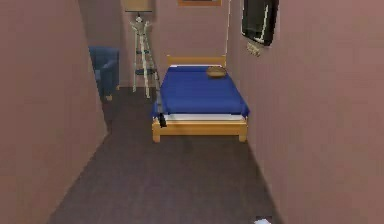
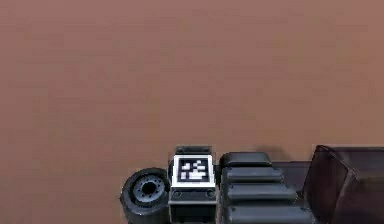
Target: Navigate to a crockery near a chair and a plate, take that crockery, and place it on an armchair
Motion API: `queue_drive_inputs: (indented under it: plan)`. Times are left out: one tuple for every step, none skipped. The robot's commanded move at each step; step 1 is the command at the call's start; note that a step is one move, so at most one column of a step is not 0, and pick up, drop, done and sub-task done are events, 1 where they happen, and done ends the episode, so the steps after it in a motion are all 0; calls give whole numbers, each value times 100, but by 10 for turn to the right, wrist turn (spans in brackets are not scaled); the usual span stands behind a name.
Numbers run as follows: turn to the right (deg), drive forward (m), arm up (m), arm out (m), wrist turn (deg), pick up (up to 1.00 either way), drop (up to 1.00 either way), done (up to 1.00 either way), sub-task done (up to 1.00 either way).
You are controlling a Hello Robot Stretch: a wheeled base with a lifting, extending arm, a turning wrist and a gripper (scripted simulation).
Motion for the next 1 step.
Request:
queue_drive_inputs:
  plan:
    - [450, 0, 0, 0, 0, 0, 0, 0, 0]
